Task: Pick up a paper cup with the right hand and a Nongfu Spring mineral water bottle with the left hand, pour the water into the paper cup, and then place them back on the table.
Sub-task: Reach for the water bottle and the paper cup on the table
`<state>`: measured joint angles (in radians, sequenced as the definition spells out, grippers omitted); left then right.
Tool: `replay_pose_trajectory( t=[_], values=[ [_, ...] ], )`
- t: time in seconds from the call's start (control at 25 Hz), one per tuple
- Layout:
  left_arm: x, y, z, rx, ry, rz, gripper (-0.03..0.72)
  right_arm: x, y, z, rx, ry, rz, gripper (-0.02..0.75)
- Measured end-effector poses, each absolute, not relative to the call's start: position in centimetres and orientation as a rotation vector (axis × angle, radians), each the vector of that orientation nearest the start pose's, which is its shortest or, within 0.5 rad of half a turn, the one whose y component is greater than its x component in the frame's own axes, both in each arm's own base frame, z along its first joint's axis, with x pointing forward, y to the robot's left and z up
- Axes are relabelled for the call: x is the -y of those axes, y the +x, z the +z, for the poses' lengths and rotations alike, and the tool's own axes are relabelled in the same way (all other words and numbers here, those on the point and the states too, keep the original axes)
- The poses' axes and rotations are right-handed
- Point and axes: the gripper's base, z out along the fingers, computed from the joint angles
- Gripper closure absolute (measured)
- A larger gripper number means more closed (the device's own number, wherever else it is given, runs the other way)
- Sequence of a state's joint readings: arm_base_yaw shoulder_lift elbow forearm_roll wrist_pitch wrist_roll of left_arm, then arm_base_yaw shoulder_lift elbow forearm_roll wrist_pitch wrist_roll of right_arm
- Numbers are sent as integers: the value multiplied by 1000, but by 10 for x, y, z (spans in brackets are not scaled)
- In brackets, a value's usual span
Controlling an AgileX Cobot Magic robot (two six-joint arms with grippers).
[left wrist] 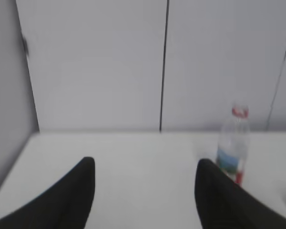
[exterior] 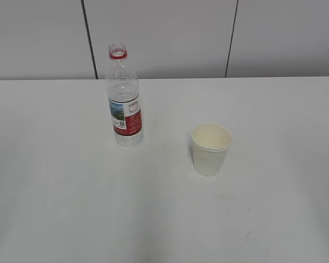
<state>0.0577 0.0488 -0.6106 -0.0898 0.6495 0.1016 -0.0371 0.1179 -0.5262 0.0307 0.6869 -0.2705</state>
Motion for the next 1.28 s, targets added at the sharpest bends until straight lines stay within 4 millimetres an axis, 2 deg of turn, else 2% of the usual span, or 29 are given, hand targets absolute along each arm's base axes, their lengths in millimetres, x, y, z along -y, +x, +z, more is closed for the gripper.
replay_pose_trajectory(
  t=[0.08,0.16,0.32,0.48,0.6,0.72,0.8,0.96,1.08,1.28],
  values=[
    [3,22,353,-1520,26,42,281,-3,48,327,-1689,-183,-143,162],
    [2,55,355,-1524,15,4,281,-4,72,337,-1621,-172,-105,182],
    [2,120,356,-1505,6,-26,281,0,132,328,-1683,-140,-98,216],
    [14,180,335,-1564,32,-70,281,6,173,309,-1766,-113,-146,223],
    [33,218,306,-1636,83,-108,281,11,196,297,-1780,-88,-193,224],
    [58,240,278,-1692,165,-154,281,4,219,284,-1763,-104,-207,225],
    [71,250,262,-1728,212,-171,281,-8,235,273,-1749,-140,-174,225],
    [81,263,236,-1780,240,-169,281,-24,259,242,-1752,-204,-115,225],
    [82,266,231,-1784,241,-165,279,-28,257,216,-1773,-210,-64,225],
    [85,273,211,-1841,263,-154,273,-33,237,184,-1777,-252,25,225]
  ],
)
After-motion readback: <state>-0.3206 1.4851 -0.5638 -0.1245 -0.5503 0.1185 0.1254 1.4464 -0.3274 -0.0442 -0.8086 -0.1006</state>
